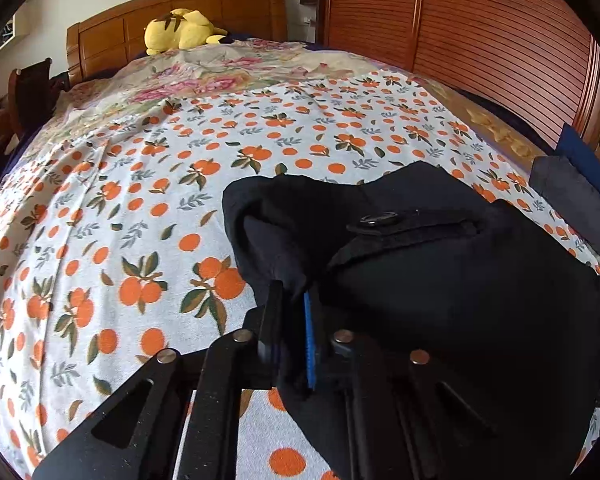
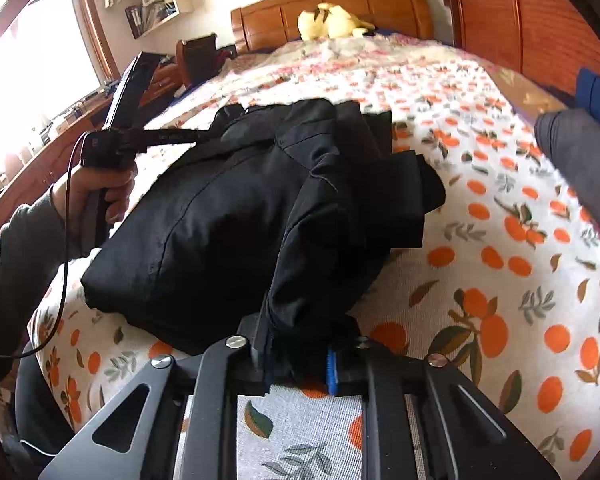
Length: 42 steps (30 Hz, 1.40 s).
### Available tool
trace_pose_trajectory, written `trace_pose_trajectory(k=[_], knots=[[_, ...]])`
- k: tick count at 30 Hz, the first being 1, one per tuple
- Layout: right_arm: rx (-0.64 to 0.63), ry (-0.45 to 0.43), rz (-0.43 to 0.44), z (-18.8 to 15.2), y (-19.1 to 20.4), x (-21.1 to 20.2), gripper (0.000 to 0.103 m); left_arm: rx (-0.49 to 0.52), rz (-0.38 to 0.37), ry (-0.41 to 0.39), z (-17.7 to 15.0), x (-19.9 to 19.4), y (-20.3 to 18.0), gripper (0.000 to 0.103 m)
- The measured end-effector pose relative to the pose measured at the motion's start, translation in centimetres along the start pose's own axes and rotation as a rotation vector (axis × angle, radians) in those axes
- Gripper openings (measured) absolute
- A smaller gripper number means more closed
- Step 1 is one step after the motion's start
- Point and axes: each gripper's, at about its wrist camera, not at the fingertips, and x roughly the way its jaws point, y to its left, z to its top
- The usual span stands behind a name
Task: Fold large clothes
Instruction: 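Close both tools on the sides of the coat bundle, then lift the coat bundle with both tools and carry it to the clothes stack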
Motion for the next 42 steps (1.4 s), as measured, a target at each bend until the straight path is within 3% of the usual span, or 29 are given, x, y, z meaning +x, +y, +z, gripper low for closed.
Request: trace_pose_trajectory(k=[7, 17, 24, 29, 33, 38, 42], knots=[[-0.017, -0.071, 0.005, 1.3, -1.2, -2.3, 0.012, -0.001, 0.039, -0.066, -0.2, -4.7, 0.0, 0.007], [-0.094, -0.191, -0.07, 4.1, -4.8, -8.8, 0.011, 0.054, 0.076, -0.218, 2.6, -11.9, -5.1, 0.006], [-0.164, -0.312, -0.222, 6.6, -9.1, -18.6, 0.011, 0.127, 0.035, -0.359, 9.5, -15.7, -14.0, 0.006], [-0.154, -0.383, -0.388, 8.2, -14.5, -27.3, 0.011, 0.166, -0.062, -0.423, 15.1, -16.1, -22.5, 0.006], [-0.089, -0.385, -0.518, 8.2, -20.0, -32.7, 0.011, 0.235, -0.142, -0.443, 18.0, -14.7, -29.4, 0.006], [-0.028, -0.33, -0.63, 6.7, -25.3, -36.0, 0.011, 0.256, -0.256, -0.396, 19.2, -11.2, -36.5, 0.006], [0.051, -0.264, -0.677, 4.9, -28.8, -36.1, 0.012, 0.319, -0.259, -0.336, 17.6, -8.5, -40.6, 0.007]])
